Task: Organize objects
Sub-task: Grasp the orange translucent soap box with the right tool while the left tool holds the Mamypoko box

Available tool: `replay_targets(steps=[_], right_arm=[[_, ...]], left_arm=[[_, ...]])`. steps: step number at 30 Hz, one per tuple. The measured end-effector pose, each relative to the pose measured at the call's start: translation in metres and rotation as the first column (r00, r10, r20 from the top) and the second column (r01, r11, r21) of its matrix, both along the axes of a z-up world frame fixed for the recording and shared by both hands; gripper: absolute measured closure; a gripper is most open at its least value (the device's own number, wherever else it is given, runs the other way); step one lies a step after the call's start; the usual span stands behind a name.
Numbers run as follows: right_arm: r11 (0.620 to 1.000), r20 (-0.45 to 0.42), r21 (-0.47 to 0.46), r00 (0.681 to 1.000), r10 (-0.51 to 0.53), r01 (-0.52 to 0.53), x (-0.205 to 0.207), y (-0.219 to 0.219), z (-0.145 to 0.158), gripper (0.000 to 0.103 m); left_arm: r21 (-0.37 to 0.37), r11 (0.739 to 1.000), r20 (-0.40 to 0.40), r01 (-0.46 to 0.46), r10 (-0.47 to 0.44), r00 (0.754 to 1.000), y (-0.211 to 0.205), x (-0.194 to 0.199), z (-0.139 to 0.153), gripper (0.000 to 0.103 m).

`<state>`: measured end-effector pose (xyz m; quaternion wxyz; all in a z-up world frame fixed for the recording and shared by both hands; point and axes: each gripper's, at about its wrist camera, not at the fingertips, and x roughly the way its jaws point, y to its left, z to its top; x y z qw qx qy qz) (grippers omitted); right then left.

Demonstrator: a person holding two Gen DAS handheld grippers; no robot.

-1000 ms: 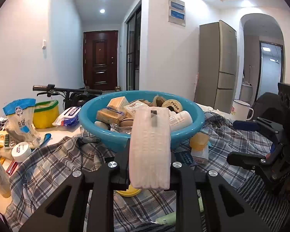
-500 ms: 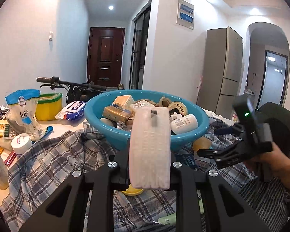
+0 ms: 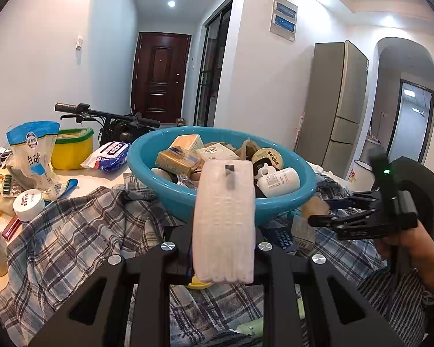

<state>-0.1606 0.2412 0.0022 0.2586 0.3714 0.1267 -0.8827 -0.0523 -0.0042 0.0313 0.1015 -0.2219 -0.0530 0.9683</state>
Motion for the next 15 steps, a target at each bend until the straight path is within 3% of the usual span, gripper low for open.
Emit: replay_targets(steps=[7,15], right_arm=[[0.992,-0.050,-0.118,0.998,0.037,-0.043,0.031,0.017,0.049,0.043],[0.940,-0.297,-0.280,0.949,0.109,-0.196,0.064,0.003,0.161,0.043]], left_arm=[[0.000,1.000,0.002,-0.003,0.003,1.000,-0.001,0.000,0.000,0.081],[-0.014,1.000,-0.014,-0.005,0.005,1.000,0.001,0.003,0.003,0.081]])
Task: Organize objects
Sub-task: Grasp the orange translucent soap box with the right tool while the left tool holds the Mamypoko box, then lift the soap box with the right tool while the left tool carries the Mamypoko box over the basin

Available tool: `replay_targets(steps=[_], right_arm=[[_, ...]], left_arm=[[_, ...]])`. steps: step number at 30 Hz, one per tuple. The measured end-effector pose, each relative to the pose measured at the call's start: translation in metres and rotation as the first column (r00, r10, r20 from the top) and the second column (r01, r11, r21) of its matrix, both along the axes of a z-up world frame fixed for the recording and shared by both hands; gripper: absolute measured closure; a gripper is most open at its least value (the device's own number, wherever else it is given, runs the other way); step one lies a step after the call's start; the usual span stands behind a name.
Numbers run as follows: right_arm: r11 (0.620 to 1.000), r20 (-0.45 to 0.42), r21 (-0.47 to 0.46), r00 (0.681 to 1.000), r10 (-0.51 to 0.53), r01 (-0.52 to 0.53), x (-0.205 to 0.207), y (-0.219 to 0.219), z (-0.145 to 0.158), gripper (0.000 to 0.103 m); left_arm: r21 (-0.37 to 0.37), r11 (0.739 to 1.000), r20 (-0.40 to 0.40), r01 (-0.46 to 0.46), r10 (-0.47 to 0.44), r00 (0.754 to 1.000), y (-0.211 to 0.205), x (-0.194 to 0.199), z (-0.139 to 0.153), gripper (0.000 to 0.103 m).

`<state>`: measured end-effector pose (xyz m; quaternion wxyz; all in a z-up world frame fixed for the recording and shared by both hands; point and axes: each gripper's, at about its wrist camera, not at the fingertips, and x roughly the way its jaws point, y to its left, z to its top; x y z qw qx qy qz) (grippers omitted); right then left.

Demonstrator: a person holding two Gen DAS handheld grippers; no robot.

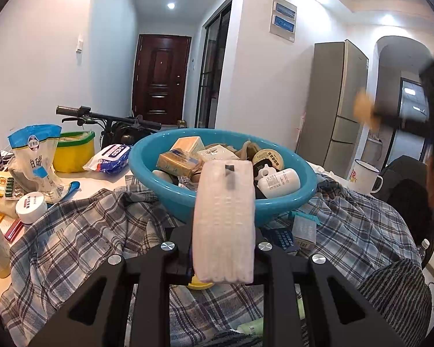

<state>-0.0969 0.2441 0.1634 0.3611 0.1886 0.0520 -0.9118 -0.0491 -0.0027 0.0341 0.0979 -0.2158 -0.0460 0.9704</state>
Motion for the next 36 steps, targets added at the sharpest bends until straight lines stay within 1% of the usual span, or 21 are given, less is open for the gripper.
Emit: replay_targets(steps=[2,5,8,10,12,14,18,20,21,22,24,29,33,36], right_arm=[[0.999,-0.088,-0.048,0.996,-0.002,-0.003,0.001,-0.011,0.033,0.043],[0.987,-0.156,-0.155,0.988,0.020,-0.044,-0.007,-0.024,0.076,0.043],[0.967,-0.209,-0.247,0.978,0.005,-0.058,-0.018,-0.038,0.104,0.043],[0.951,-0.233,-0.305,0.972,-0.029,-0.045,-0.024,-0.044,0.112,0.043],[0.936,-0.222,-0.348,0.975,-0.022,-0.058,-0.033,-0.050,0.110,0.043],[0.932,-0.208,-0.353,0.978,0.011,-0.086,-0.041,-0.059,0.100,0.043],[0.960,-0.191,-0.276,0.982,-0.005,-0.049,-0.057,-0.075,0.069,0.043],[0.975,-0.161,-0.224,0.987,-0.023,-0.013,-0.071,-0.082,0.058,0.043],[0.977,-0.146,-0.214,0.989,-0.034,0.002,-0.075,-0.081,0.055,0.043],[0.975,-0.134,-0.223,0.990,-0.043,0.012,-0.079,-0.077,0.052,0.043],[0.971,-0.108,-0.238,0.994,-0.024,-0.002,-0.083,-0.072,0.049,0.043],[0.975,-0.111,-0.222,0.993,-0.029,0.003,-0.089,-0.068,0.048,0.043],[0.984,-0.111,-0.176,0.993,-0.031,0.011,-0.095,-0.075,0.045,0.043],[0.988,-0.093,-0.151,0.995,-0.025,0.011,-0.105,-0.083,0.041,0.043]], left_arm=[[0.000,1.000,-0.005,0.001,-0.001,1.000,0.000,0.001,0.001,0.081],[0.000,1.000,-0.010,-0.001,0.001,1.000,0.000,0.002,0.002,0.081],[0.004,1.000,-0.018,0.007,-0.007,1.000,-0.001,0.003,0.002,0.081],[0.010,1.000,-0.020,0.006,-0.005,1.000,-0.003,0.002,0.003,0.081],[0.021,1.000,-0.012,0.006,-0.005,1.000,-0.005,0.001,0.002,0.081],[0.030,1.000,-0.008,0.003,-0.003,1.000,-0.007,0.001,0.002,0.081],[0.045,0.999,-0.007,-0.014,0.014,1.000,-0.011,0.001,0.002,0.081],[0.057,0.998,0.010,-0.021,0.020,1.000,-0.013,-0.001,0.000,0.081],[0.059,0.998,0.017,-0.027,0.026,1.000,-0.014,-0.002,-0.001,0.081],[0.059,0.998,0.024,-0.035,0.033,0.999,-0.015,-0.002,-0.001,0.081],[0.061,0.998,0.020,-0.031,0.030,0.999,-0.014,0.001,0.001,0.081],[0.023,0.998,0.002,-0.056,0.056,0.998,-0.008,0.003,0.002,0.081],[-0.021,0.998,-0.005,-0.052,0.052,0.999,0.001,0.002,0.000,0.081],[-0.042,0.998,-0.007,-0.052,0.051,0.999,0.005,0.002,0.001,0.081]])
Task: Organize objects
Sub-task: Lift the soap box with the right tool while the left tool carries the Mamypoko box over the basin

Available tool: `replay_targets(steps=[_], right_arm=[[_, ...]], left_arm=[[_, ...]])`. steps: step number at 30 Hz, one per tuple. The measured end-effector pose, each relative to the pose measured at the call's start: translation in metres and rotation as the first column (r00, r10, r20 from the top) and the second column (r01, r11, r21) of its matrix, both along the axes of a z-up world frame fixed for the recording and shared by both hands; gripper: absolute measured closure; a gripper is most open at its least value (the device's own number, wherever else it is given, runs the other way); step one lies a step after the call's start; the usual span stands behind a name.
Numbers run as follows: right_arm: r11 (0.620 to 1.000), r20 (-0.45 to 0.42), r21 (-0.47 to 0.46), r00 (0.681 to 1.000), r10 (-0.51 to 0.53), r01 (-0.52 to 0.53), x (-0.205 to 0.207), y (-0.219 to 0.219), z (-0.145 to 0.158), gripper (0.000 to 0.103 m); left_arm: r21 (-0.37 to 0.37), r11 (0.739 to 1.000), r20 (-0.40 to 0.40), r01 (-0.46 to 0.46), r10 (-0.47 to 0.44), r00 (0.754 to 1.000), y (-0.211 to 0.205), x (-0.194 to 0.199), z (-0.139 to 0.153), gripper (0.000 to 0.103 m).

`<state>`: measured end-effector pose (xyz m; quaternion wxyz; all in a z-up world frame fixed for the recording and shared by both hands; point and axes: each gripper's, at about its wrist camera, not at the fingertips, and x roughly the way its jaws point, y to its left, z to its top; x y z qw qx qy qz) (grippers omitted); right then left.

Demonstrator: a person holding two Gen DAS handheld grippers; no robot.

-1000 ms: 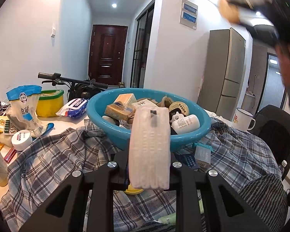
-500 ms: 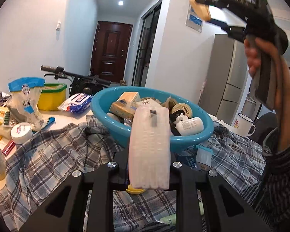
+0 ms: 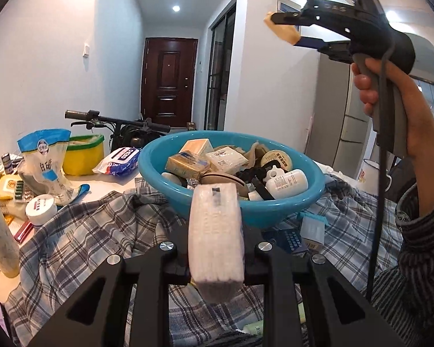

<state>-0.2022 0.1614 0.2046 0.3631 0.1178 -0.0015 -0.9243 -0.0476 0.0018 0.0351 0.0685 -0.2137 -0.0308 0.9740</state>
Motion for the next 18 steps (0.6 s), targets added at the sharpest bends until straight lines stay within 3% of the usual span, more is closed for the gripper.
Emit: replay_targets(steps=[8,12,18], right_arm=[[0.999,0.030,-0.032,0.999,0.016,-0.015,0.000,0.020,-0.005,0.043],[0.998,0.040,-0.050,0.999,0.025,-0.023,-0.001,0.022,-0.006,0.043],[0.999,0.035,-0.030,0.999,0.012,-0.011,-0.001,0.021,-0.005,0.043]], left_arm=[[-0.014,0.999,-0.046,-0.049,0.049,0.998,0.003,0.001,0.034,0.081],[-0.017,0.998,-0.126,-0.055,0.052,0.991,0.008,-0.001,0.081,0.081],[-0.094,0.993,-0.251,-0.068,0.043,0.967,0.030,-0.012,0.153,0.081]])
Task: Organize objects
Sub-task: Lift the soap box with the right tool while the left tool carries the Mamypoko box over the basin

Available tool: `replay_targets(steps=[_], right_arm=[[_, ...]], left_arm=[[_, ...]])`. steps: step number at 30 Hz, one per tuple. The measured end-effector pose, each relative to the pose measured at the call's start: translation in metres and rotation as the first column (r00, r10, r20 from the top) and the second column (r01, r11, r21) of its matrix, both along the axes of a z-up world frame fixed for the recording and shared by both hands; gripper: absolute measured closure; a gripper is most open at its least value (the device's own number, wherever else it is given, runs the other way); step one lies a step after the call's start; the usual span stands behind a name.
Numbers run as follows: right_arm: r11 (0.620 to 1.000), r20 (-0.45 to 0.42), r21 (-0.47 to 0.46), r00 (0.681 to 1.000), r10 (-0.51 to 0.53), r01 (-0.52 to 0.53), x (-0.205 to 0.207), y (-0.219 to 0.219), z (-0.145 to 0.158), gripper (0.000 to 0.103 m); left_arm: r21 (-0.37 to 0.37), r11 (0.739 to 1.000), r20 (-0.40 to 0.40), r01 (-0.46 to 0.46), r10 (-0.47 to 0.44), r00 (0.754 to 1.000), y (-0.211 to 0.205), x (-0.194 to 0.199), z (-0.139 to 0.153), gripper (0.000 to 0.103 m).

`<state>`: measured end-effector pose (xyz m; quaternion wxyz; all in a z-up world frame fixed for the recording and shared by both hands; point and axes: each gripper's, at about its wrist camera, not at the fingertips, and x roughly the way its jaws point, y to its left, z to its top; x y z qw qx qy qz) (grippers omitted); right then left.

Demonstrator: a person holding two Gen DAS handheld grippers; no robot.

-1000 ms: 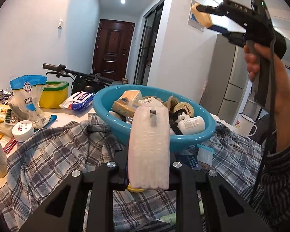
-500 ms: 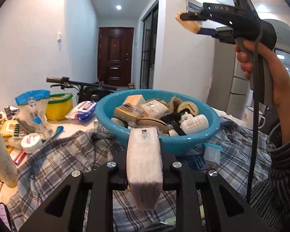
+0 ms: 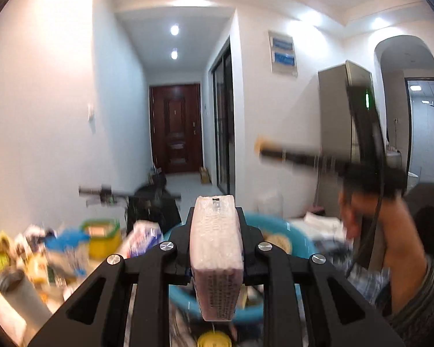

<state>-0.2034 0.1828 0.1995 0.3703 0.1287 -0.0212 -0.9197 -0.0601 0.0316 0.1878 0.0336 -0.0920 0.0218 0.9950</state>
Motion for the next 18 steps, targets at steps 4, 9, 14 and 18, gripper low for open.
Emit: replay_targets(steps=[4,9,14,18], right_arm=[[1.000,0.005,-0.012,1.000,-0.017,0.017,-0.003,0.007,-0.001,0.043],[0.999,0.019,-0.014,0.999,-0.030,0.030,-0.008,0.010,-0.004,0.043],[1.000,0.015,-0.005,0.999,-0.030,0.030,-0.008,0.009,-0.003,0.043],[0.999,0.023,0.014,0.999,-0.033,0.033,-0.013,0.007,-0.008,0.043]], left_arm=[[0.039,0.999,-0.065,-0.023,0.026,0.998,0.010,-0.015,0.035,0.081],[0.127,0.992,-0.095,0.015,-0.002,0.995,0.008,-0.040,0.055,0.080],[0.132,0.991,-0.024,-0.010,0.014,1.000,-0.006,-0.084,0.041,0.081],[0.064,0.998,0.121,-0.024,0.016,0.993,-0.018,-0.127,0.001,0.080]])
